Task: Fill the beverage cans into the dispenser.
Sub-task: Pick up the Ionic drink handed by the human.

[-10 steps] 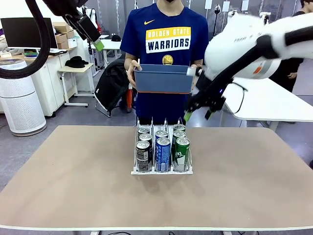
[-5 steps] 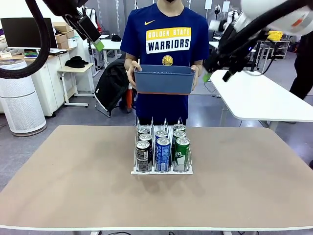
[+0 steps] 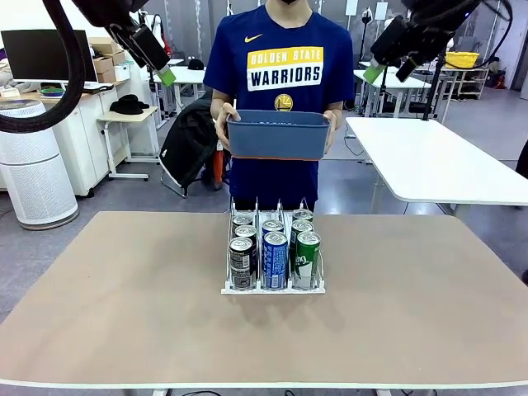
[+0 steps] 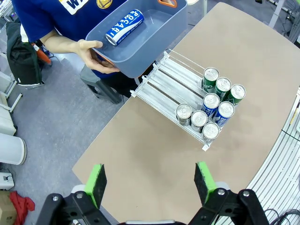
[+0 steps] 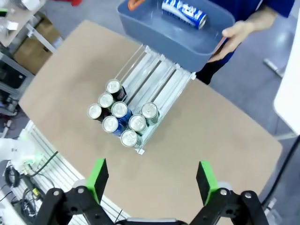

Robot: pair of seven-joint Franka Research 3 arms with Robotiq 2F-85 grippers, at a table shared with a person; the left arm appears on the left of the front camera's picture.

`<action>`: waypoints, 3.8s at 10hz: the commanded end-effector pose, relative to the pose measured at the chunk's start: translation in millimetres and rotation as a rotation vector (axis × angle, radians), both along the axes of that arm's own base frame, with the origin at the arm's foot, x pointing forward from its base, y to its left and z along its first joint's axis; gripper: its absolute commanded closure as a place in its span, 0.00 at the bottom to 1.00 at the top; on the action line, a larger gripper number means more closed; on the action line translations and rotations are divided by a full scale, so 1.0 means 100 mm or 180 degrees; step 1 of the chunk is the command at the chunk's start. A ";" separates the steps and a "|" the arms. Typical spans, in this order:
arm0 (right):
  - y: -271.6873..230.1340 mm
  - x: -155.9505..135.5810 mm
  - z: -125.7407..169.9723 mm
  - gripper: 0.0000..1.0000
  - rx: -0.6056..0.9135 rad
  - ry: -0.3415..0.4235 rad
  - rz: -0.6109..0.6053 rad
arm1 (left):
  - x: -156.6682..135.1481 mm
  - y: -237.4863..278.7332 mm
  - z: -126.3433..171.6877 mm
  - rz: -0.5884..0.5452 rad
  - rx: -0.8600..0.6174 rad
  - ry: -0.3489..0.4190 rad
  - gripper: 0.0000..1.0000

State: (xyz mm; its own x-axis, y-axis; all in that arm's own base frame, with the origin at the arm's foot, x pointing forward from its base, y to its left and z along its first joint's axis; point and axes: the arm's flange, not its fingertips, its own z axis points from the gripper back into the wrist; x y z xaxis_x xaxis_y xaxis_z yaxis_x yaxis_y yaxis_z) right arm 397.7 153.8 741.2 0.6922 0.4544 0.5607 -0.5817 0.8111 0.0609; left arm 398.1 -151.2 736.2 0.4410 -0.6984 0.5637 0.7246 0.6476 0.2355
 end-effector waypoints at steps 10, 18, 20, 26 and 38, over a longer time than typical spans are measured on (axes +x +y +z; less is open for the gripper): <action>-0.47 -0.15 0.23 0.00 0.0364 -0.0062 0.0323 | 0.00 0.01 -0.01 0.0000 0.0001 0.0008 0.00; -0.86 -0.01 0.47 0.00 0.0480 -0.0208 0.0550 | 0.00 0.01 -0.01 0.0000 0.0001 0.0008 0.00; -0.84 -0.06 0.44 0.00 0.0454 -0.0233 0.0447 | 0.00 0.01 -0.01 0.0000 0.0001 0.0008 0.00; -0.84 -0.06 0.44 0.00 0.0454 -0.0233 0.0447 | 0.00 0.01 -0.01 0.0000 0.0001 0.0008 0.00; -0.84 -0.06 0.44 0.00 0.0454 -0.0233 0.0447 | 0.00 0.01 -0.01 0.0000 0.0001 0.0008 0.00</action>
State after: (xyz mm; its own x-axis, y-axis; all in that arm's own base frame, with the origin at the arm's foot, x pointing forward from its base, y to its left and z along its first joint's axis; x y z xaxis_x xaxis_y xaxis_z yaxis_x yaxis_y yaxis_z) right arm 395.0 70.0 786.7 0.5830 0.4551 0.6730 -0.6926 0.7114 0.1190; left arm 398.1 -151.1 736.2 0.4411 -0.6983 0.5637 0.7246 0.6477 0.2355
